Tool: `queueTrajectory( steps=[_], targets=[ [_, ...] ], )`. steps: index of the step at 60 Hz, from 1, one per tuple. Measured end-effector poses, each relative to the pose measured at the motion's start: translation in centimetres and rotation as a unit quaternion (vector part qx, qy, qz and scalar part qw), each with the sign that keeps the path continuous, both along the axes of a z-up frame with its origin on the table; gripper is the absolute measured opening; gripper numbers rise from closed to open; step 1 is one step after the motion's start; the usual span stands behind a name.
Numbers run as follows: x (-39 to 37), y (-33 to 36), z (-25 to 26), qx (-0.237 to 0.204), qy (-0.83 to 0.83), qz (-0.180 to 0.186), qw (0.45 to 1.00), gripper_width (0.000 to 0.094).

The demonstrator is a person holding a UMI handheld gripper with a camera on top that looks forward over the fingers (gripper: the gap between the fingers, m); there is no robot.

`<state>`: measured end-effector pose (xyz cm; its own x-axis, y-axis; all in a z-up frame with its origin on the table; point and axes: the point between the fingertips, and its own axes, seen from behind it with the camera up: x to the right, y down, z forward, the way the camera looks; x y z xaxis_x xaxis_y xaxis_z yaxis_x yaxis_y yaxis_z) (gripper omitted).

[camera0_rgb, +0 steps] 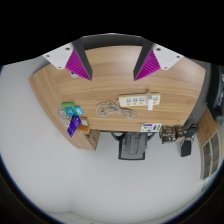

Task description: Unplug charger

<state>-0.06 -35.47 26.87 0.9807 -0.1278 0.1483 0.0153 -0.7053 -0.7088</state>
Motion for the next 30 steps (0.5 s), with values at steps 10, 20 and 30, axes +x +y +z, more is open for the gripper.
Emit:
queueTrajectory(
  steps=[10,20,30],
  targets=[
    [0.2,-2.0,-3.0,-0.014,0.000,-0.010,1.000,0.0865],
    [-1.7,-4.9,-9.7,-0.037,0.008,0.000,0.999,0.0863],
    [-7.7,-3.5,-14.8,-0.021,0.034,0.033,0.999,0.0863]
  ],
)
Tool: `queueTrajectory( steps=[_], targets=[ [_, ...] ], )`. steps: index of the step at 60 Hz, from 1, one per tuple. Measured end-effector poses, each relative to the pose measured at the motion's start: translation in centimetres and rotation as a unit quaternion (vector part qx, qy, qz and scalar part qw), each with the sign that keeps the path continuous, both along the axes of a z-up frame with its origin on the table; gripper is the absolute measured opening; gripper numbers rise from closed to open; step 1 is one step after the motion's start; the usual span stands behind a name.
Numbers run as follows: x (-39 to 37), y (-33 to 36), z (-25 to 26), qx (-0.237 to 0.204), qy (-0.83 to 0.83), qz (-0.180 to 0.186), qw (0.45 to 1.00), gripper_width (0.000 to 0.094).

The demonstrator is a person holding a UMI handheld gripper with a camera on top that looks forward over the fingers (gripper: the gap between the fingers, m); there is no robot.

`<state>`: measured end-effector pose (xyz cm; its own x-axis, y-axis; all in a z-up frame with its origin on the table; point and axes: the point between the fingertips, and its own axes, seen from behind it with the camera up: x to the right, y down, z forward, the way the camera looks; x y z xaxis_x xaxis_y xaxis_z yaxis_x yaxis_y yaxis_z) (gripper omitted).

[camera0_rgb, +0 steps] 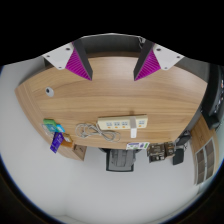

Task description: Unplug charger

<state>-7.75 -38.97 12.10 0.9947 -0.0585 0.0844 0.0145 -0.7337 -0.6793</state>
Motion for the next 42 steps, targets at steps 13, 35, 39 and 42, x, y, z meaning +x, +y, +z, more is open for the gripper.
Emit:
queueTrajectory(
  steps=[13,35,39,42],
  targets=[
    [-7.4,12.3,-1.9,0.113,0.048,0.045,0.991,0.0836],
    [-8.3,29.0,-7.5,0.149,0.002,0.046,0.988,0.0609],
    [-7.9,29.5,-7.7,0.148,0.001,0.043,0.988,0.0406],
    [-8.0,29.8,-7.9,0.155,-0.002,0.042,0.987,0.0274]
  ],
)
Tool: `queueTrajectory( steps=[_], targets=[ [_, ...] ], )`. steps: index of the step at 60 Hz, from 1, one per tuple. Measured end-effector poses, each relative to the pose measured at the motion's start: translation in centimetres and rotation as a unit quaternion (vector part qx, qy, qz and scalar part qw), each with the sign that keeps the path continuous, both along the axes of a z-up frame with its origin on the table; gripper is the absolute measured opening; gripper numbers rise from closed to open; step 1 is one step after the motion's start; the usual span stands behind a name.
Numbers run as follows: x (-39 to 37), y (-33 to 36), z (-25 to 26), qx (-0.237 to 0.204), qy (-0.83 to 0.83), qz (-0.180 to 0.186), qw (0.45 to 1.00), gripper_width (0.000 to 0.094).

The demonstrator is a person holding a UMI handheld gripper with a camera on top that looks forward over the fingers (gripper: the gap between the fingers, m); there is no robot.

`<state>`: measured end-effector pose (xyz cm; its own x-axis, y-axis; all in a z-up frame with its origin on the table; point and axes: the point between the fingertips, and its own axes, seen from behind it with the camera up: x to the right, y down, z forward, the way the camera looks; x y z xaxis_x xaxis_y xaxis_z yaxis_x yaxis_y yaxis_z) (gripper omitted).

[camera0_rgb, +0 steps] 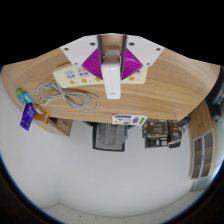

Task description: Unplug charger

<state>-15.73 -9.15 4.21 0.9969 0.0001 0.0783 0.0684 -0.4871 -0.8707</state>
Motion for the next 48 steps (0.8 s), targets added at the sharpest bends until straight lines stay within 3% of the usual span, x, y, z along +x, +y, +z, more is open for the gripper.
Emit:
queueTrajectory(
  steps=[10,27,36,42,48],
  targets=[
    [-0.4,0.1,0.1,0.001,0.018,0.014,1.000,0.0164],
    [-0.7,0.0,0.9,-0.012,0.029,0.048,0.998,0.0141],
    [0.2,2.3,15.0,0.131,0.011,0.073,0.989,0.0140],
    [1.7,3.6,21.0,0.165,0.043,0.081,0.982,0.0139],
    [5.3,4.1,22.0,0.167,0.063,0.068,0.982,0.0142]
  ],
)
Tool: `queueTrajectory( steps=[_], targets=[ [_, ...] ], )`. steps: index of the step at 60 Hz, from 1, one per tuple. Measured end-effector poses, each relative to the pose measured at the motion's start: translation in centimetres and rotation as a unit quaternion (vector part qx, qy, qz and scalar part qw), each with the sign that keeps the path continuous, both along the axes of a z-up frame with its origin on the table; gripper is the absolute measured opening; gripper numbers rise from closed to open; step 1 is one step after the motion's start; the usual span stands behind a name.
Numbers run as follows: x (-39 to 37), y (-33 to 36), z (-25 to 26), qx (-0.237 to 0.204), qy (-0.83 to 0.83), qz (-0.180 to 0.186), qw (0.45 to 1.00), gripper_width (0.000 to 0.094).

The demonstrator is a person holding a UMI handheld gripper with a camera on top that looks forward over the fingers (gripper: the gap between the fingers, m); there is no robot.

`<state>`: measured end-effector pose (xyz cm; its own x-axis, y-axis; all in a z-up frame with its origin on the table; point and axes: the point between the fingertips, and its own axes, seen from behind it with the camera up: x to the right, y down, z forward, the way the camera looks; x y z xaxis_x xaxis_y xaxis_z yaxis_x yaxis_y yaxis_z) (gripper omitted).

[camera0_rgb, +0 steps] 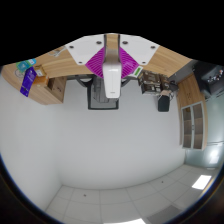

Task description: Unplug charger

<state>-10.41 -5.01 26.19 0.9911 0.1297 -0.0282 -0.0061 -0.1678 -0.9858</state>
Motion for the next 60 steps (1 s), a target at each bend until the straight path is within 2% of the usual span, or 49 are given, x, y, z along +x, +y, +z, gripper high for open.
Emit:
queueTrajectory(
  steps=[6,18,23,30,34,38,43,48,60],
  targets=[
    [4.9,0.1,-3.5,-0.042,0.010,-0.028,0.999,0.0144],
    [14.2,-1.8,-14.6,-0.151,0.042,-0.082,0.984,0.0159],
    [16.3,-2.6,-19.0,-0.197,0.068,-0.092,0.974,0.0174],
    [18.7,-3.9,-23.1,-0.235,0.095,-0.097,0.962,0.0212],
    [19.8,-4.0,-23.1,-0.228,0.111,-0.095,0.963,0.0274],
    [21.3,-4.5,-23.0,-0.228,0.098,-0.104,0.963,0.0437],
    [23.4,-5.6,-24.4,-0.249,0.069,-0.114,0.959,0.0637],
    [25.0,-6.4,-23.9,-0.247,0.046,-0.118,0.961,0.0854],
    [26.3,-8.9,-19.9,-0.226,-0.039,-0.131,0.964,0.0857]
  ],
)
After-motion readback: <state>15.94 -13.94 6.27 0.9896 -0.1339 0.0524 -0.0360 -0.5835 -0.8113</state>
